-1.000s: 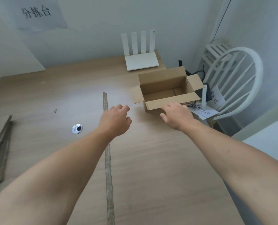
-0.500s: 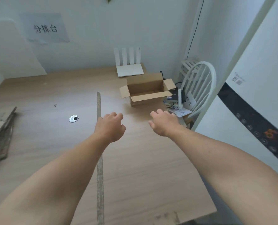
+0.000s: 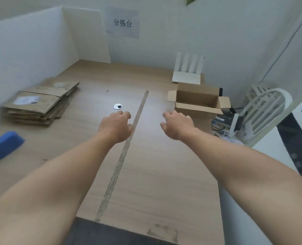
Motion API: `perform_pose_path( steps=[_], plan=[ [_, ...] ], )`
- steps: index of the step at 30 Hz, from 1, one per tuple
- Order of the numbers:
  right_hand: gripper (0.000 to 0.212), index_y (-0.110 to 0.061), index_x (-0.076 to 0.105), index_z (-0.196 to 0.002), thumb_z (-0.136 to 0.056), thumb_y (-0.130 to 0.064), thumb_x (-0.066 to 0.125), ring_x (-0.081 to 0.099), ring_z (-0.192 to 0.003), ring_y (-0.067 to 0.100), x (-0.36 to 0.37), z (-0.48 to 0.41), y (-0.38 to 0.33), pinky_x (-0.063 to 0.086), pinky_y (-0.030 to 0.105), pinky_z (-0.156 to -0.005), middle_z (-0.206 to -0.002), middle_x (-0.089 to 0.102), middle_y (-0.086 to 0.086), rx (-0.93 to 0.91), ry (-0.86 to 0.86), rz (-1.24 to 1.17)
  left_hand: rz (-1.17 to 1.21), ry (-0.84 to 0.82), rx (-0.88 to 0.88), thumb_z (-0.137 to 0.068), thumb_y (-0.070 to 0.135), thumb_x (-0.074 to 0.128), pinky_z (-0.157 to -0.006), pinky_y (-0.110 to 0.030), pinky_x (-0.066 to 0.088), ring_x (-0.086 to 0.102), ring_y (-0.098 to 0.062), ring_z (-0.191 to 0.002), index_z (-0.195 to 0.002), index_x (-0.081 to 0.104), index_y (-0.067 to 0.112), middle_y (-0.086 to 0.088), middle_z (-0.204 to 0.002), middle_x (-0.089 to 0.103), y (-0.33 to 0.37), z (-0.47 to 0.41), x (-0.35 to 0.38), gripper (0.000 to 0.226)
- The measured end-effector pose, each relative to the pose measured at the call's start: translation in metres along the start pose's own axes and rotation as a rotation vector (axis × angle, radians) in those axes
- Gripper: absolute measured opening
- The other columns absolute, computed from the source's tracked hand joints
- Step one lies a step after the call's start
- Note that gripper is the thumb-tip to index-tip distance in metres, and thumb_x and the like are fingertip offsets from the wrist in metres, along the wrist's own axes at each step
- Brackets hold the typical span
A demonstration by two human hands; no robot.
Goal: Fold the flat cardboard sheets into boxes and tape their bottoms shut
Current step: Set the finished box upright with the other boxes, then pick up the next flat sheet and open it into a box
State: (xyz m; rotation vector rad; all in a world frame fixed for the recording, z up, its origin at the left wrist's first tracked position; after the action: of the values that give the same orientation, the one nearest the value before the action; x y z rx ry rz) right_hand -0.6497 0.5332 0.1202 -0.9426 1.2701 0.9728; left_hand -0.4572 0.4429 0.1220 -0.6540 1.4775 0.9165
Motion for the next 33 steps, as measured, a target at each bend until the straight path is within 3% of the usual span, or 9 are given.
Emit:
perform_pose_path(
  steps=[3, 8, 14, 19, 26, 33],
  plan=[
    [0.036, -0.019, 0.047, -0.127, -0.102, -0.041, 0.033, 0.052, -0.11, 0.032, -0.001, -0.015, -0.054, 0.038, 0.042, -0.082, -0.122, 0.051, 0.006, -0.168, 0.015, 0.003, -0.005, 0.025, -0.165, -0.097, 0.032, 0.044, -0.1, -0.04, 0.041, 0.051, -0.028, -0.121, -0.136, 0.047, 0.021, -0.003, -0.137, 0.051, -0.055, 0.029, -0.009, 0.041],
    [0.031, -0.016, 0.048, -0.119, -0.103, -0.036, 0.03, 0.053, -0.1, 0.032, -0.004, -0.03, -0.157, 0.032, 0.037, -0.073, -0.115, 0.053, 0.007, -0.392, 0.058, 0.051, -0.033, 0.087, -0.413, -0.095, 0.029, 0.046, -0.099, -0.04, 0.039, 0.048, -0.03, -0.125, -0.135, 0.049, 0.02, -0.006, -0.138, 0.051, -0.141, 0.081, -0.033, 0.041],
    [0.034, -0.019, 0.05, -0.124, -0.101, -0.04, 0.036, 0.052, -0.113, 0.032, -0.004, -0.038, -0.308, 0.036, 0.04, -0.081, -0.125, 0.053, 0.007, -0.669, 0.056, 0.056, -0.049, 0.116, -0.645, -0.096, 0.031, 0.043, -0.096, -0.042, 0.042, 0.049, -0.029, -0.118, -0.129, 0.051, 0.019, -0.005, -0.131, 0.053, -0.249, 0.154, -0.049, 0.036],
    [0.031, -0.018, 0.05, -0.118, -0.1, -0.039, 0.038, 0.052, -0.114, 0.032, -0.008, -0.037, -0.444, 0.036, 0.04, -0.081, -0.124, 0.052, 0.008, -0.824, 0.059, 0.018, -0.057, 0.178, -0.791, -0.093, 0.03, 0.046, -0.093, -0.039, 0.046, 0.056, -0.03, -0.115, -0.122, 0.057, 0.019, -0.007, -0.126, 0.06, -0.358, 0.205, -0.073, 0.033],
    [0.031, -0.019, 0.053, -0.117, -0.1, -0.041, 0.04, 0.053, -0.105, 0.03, -0.002, -0.049, -0.594, 0.034, 0.038, -0.077, -0.118, 0.054, 0.006, -0.875, 0.071, -0.029, -0.082, 0.16, -0.855, -0.094, 0.031, 0.045, -0.094, -0.039, 0.041, 0.055, -0.027, -0.113, -0.113, 0.058, 0.021, -0.004, -0.123, 0.062, -0.489, 0.244, -0.1, 0.025],
    [0.035, -0.02, 0.051, -0.125, -0.1, -0.042, 0.04, 0.05, -0.115, 0.029, 0.014, -0.1, -0.64, 0.038, 0.042, -0.087, -0.127, 0.051, 0.005, -0.77, -0.016, -0.056, -0.023, 0.089, -0.808, -0.095, 0.031, 0.044, -0.086, -0.037, 0.048, 0.055, -0.028, -0.112, -0.123, 0.053, 0.02, -0.004, -0.127, 0.058, -0.567, 0.2, -0.095, 0.031]
  ],
)
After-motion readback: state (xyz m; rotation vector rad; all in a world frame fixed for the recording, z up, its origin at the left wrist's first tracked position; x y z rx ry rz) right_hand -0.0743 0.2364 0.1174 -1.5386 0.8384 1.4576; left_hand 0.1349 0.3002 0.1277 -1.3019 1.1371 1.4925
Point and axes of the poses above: each hand's wrist, its own z-axis away from the middle knuckle, its own x-axis out of the palm, y = z × x, the point moved 4 cm from there along -z, towards the middle knuckle
